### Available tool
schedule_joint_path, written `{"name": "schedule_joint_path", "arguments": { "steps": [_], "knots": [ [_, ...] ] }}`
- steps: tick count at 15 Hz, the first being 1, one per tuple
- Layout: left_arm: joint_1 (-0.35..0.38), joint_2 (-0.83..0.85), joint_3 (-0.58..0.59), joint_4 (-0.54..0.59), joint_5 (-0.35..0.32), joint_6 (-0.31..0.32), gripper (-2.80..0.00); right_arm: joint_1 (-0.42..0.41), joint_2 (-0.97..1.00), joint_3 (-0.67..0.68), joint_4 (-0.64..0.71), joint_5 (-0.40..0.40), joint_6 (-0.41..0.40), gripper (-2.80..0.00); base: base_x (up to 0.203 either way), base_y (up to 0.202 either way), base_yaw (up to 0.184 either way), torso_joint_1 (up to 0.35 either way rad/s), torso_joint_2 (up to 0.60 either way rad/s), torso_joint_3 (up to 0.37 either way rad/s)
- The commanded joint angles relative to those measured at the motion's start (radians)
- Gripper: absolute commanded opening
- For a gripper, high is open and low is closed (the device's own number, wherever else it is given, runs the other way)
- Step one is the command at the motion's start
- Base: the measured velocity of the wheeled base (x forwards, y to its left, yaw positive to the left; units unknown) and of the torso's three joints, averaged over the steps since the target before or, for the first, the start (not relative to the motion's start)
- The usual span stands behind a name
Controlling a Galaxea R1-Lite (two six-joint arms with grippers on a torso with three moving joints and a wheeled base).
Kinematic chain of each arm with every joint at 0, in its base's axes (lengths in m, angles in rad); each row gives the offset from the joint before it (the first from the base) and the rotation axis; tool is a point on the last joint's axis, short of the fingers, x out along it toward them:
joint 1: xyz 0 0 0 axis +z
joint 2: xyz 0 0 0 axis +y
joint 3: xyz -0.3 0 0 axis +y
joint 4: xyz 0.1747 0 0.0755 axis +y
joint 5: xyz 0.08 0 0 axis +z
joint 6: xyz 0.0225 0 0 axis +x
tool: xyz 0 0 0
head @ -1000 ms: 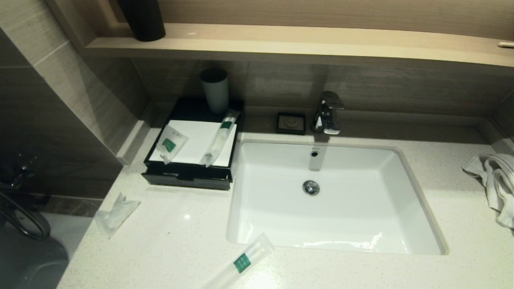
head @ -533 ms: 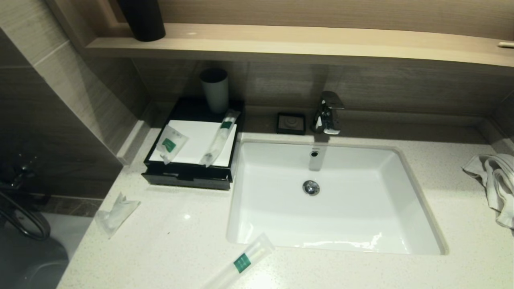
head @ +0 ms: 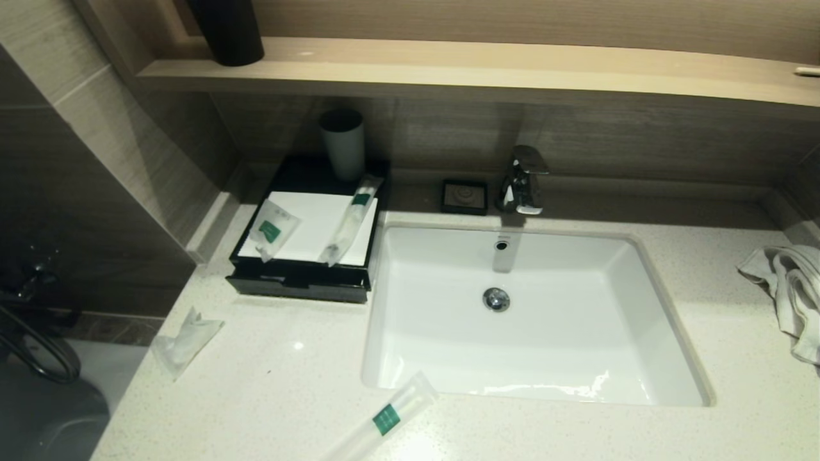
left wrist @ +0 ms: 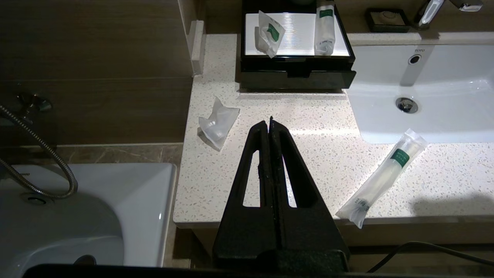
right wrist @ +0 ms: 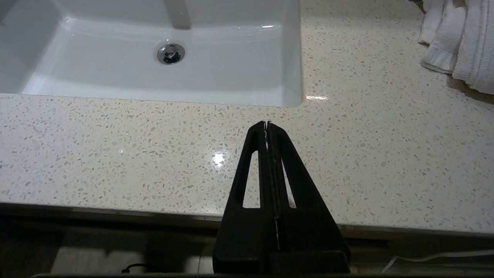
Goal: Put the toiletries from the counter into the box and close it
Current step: Pick up the cup
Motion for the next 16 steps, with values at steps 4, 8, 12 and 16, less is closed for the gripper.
{"name": "schedule_joint_path", "arguments": {
  "steps": [4, 8, 12, 16],
  "knots": [
    [0.002, 0.001, -0.099, 0.063, -0.019, 0.0, -2.8, -0.001, 0.0, 0.0, 0.0, 0.0, 0.0, -2.8, 0.0, 0.0, 0.0, 0.0, 0.0, 0.0],
    [0.002, 0.002, -0.15, 0.099, -0.039, 0.0, -2.8, 0.0, 0.0, 0.0, 0.0, 0.0, 0.0, -2.8, 0.0, 0.0, 0.0, 0.0, 0.0, 0.0],
    [0.002, 0.003, -0.246, 0.163, -0.038, 0.0, -2.8, -0.001, 0.0, 0.0, 0.0, 0.0, 0.0, -2.8, 0.0, 0.0, 0.0, 0.0, 0.0, 0.0],
    [0.002, 0.021, -0.366, 0.203, -0.031, 0.0, -2.8, -0.002, 0.0, 0.0, 0.0, 0.0, 0.0, -2.8, 0.0, 0.0, 0.0, 0.0, 0.0, 0.0]
  ]
}}
